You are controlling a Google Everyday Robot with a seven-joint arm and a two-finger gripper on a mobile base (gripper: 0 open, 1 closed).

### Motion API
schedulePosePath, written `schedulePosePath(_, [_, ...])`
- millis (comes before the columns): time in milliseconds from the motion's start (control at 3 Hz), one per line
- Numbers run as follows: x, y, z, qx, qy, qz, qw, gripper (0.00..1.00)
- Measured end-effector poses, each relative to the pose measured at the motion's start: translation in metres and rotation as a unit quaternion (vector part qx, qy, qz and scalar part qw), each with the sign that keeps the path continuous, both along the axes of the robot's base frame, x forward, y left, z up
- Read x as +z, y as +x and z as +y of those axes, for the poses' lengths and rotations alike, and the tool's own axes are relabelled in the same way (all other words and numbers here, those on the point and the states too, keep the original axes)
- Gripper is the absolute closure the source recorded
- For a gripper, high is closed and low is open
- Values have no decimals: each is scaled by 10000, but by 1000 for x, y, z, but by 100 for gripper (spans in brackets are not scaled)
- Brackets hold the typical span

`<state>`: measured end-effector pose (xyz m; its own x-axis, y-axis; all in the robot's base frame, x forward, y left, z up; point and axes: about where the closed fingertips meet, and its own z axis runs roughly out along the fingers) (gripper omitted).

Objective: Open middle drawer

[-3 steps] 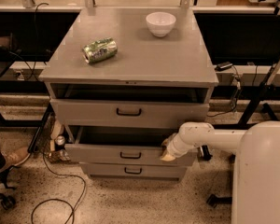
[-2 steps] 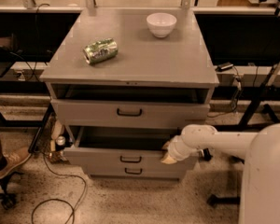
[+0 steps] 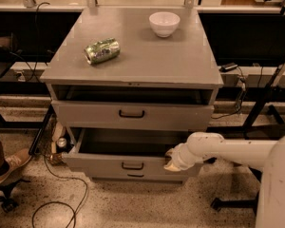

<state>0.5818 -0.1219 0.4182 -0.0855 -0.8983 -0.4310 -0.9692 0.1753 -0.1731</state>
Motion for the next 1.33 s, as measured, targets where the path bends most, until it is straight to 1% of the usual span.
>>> schedulePosePath(333, [-2, 0, 0, -1, 1, 2, 10000, 100])
schedulePosePath(667, [0, -48, 3, -162, 235, 327, 9991, 100])
schedulePosePath(1000, [0, -48, 3, -162, 235, 327, 9991, 100])
schedulePosePath(1333, [0, -48, 3, -162, 235, 327, 9991, 81])
